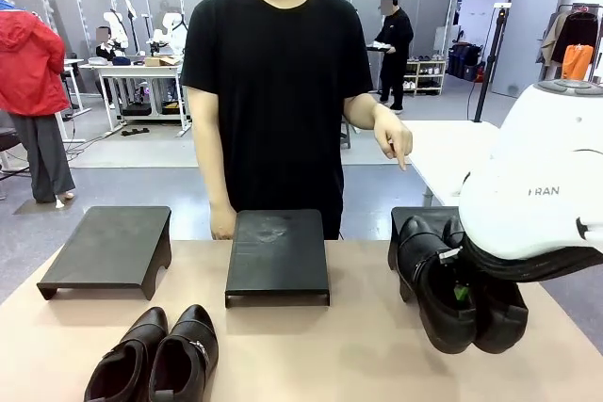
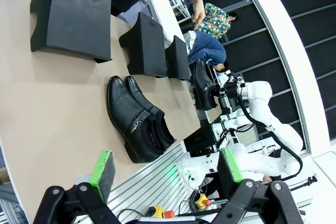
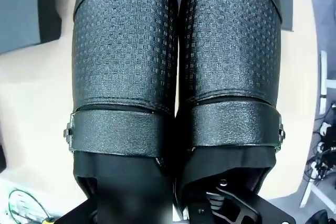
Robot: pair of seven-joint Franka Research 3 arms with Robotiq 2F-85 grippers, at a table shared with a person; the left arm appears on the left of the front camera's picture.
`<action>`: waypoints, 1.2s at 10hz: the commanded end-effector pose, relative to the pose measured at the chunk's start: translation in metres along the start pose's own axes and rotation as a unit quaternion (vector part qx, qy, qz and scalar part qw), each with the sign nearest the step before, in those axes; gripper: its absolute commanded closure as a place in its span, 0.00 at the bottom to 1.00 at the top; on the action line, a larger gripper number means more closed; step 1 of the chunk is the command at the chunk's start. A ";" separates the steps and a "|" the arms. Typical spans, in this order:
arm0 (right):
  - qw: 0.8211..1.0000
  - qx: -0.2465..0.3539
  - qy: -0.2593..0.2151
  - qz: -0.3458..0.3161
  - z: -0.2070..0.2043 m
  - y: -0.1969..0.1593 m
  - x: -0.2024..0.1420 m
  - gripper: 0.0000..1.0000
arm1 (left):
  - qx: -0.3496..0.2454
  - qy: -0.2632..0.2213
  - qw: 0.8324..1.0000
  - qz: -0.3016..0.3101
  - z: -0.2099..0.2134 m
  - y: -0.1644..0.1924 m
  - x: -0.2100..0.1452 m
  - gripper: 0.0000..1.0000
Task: Place the shoes on the stand as instructed by the person.
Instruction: Pick up one pair of Shoes and place it on the Shoes Stand indicated by the person.
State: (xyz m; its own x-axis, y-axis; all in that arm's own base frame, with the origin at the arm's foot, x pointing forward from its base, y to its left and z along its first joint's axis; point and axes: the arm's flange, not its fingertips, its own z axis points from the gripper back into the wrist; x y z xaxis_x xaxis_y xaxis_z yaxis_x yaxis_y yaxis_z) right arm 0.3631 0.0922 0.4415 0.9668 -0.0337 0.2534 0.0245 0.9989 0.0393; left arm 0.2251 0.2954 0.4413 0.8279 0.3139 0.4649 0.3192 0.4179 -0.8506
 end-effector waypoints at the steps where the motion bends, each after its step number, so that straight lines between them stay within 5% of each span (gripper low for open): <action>1: 1.000 0.000 -0.018 0.010 0.006 -0.010 0.031 1.00 | -0.007 -0.004 1.000 -0.005 0.002 0.000 0.000 0.00; 9: 1.000 0.004 -0.024 0.003 0.010 -0.043 0.154 1.00 | -0.007 -0.004 1.000 -0.005 0.002 0.000 0.000 0.00; 12: 1.000 0.007 -0.021 -0.003 -0.006 -0.048 0.173 1.00 | -0.007 -0.004 1.000 -0.005 0.002 0.000 0.000 0.00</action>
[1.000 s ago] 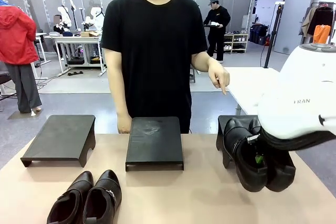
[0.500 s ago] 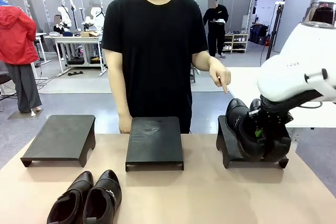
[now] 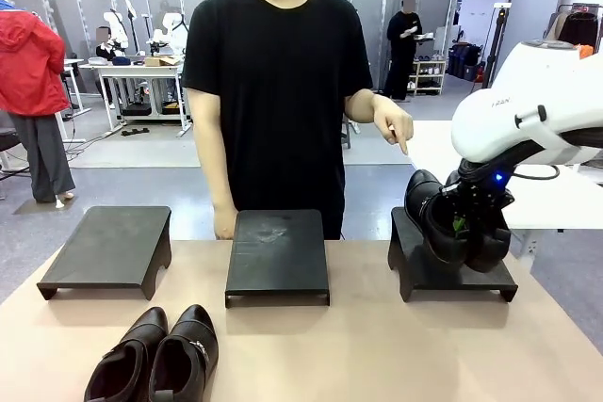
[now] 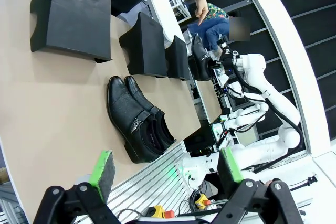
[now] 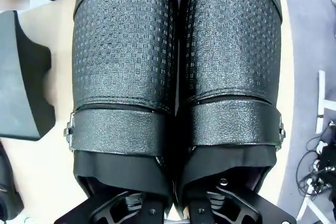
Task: Place the shoes on the stand as instructed by the person.
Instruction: Pick up one pair of Shoes and place it on the Shoes Stand indicated by the person.
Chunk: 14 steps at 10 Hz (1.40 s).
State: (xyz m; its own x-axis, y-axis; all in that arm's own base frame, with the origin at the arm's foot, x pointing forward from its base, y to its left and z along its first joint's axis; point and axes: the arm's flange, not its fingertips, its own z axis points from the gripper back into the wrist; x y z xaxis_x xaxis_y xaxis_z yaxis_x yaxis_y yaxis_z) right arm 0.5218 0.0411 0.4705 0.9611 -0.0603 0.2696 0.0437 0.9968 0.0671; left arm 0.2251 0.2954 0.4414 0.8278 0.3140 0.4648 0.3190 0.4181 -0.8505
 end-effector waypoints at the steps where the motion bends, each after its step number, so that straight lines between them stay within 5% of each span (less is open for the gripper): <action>1: 1.000 -0.006 -0.013 0.013 0.003 -0.002 0.013 1.00 | -0.007 -0.004 1.000 -0.005 0.002 0.000 0.000 0.00; 14: 0.998 -0.007 -0.060 -0.001 -0.058 -0.014 0.028 1.00 | -0.007 -0.004 1.000 -0.005 0.002 0.000 0.000 0.00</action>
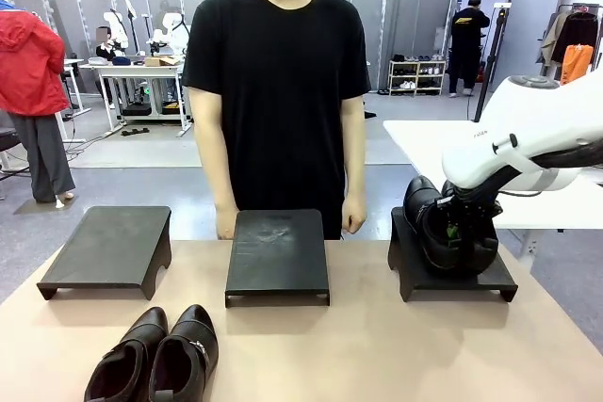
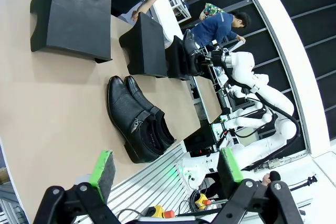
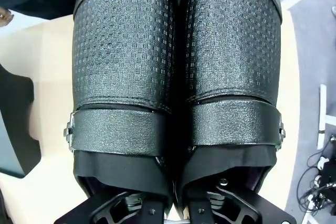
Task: Place the shoes on the stand as instructed by the person.
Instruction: Pick up one pair of Shoes and place it on the Shoes Stand indicated by the person.
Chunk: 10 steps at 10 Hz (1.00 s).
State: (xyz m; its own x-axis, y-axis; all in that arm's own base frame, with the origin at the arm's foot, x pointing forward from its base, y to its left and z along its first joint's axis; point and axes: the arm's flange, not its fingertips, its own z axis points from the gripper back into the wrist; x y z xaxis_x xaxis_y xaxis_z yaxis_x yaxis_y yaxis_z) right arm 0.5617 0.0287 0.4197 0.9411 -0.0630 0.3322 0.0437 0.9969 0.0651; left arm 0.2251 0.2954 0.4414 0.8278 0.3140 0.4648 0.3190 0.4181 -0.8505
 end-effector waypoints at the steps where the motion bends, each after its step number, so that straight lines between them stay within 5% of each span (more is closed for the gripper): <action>1: 1.000 -0.007 -0.020 -0.001 -0.004 0.001 0.000 1.00 | -0.007 -0.004 1.000 -0.005 0.002 0.000 0.000 0.00; 7: 1.000 -0.014 -0.019 -0.009 -0.024 0.002 -0.008 1.00 | -0.007 -0.004 1.000 -0.005 0.002 0.000 0.000 0.00; 8: 1.000 -0.012 -0.023 -0.012 -0.022 0.003 -0.007 0.80 | -0.007 -0.004 1.000 -0.005 0.002 0.000 0.000 0.00; 9: 1.000 -0.015 -0.024 -0.010 -0.020 0.004 -0.007 0.47 | -0.007 -0.004 1.000 -0.005 0.002 0.000 0.000 0.00; 10: 1.000 -0.018 -0.024 -0.009 -0.019 0.004 -0.008 0.37 | -0.007 -0.004 1.000 -0.005 0.002 0.000 0.000 0.00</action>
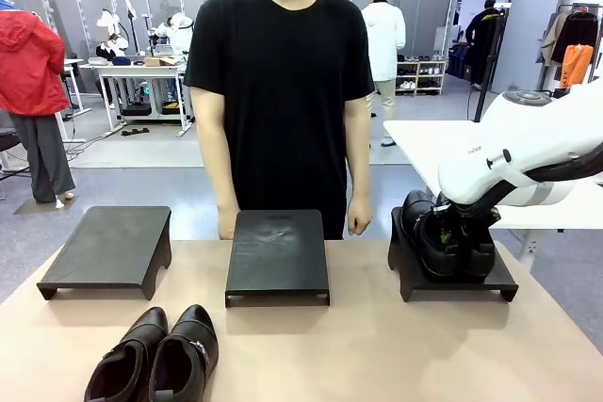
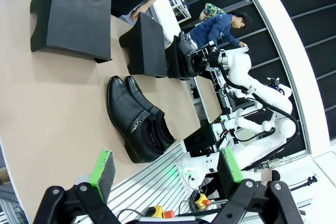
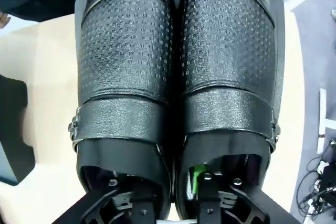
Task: Place the shoes on the stand as instructed by the person.
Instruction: Pick up one pair of Shoes and place it on the Shoes Stand indicated by the person.
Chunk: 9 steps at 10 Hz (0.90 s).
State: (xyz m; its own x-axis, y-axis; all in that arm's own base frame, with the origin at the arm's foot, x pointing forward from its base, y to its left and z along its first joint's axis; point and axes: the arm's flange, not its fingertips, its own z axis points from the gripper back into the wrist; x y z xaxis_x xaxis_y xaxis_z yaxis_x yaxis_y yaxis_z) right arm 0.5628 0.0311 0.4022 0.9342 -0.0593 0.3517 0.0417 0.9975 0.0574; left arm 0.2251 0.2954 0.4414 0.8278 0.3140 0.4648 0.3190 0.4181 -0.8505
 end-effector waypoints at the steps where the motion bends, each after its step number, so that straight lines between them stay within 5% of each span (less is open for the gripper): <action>1: 1.000 -0.023 -0.011 -0.015 0.000 0.002 -0.005 0.03 | -0.007 -0.004 1.000 -0.005 0.002 0.000 0.000 0.00; 4: 0.999 -0.021 -0.023 -0.018 0.016 -0.001 -0.006 0.00 | -0.007 -0.004 1.000 -0.005 0.002 0.000 0.000 0.00; 5: 0.999 -0.024 -0.025 -0.021 0.019 -0.001 -0.007 0.08 | -0.007 -0.004 1.000 -0.005 0.002 0.000 0.000 0.00; 6: 0.999 -0.024 -0.026 -0.020 0.020 -0.001 -0.007 0.00 | -0.007 -0.004 1.000 -0.005 0.002 0.000 0.000 0.00; 9: 0.999 -0.015 -0.040 -0.022 0.026 0.000 -0.009 0.00 | -0.007 -0.004 1.000 -0.005 0.002 0.000 0.000 0.00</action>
State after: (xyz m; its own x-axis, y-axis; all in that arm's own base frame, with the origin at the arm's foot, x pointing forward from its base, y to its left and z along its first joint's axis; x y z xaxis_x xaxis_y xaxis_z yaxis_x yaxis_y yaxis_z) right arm 0.5536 0.0274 0.4240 0.9170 -0.0731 0.3920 0.0576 0.9970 0.0511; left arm 0.2251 0.2954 0.4414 0.8279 0.3140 0.4648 0.3190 0.4181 -0.8505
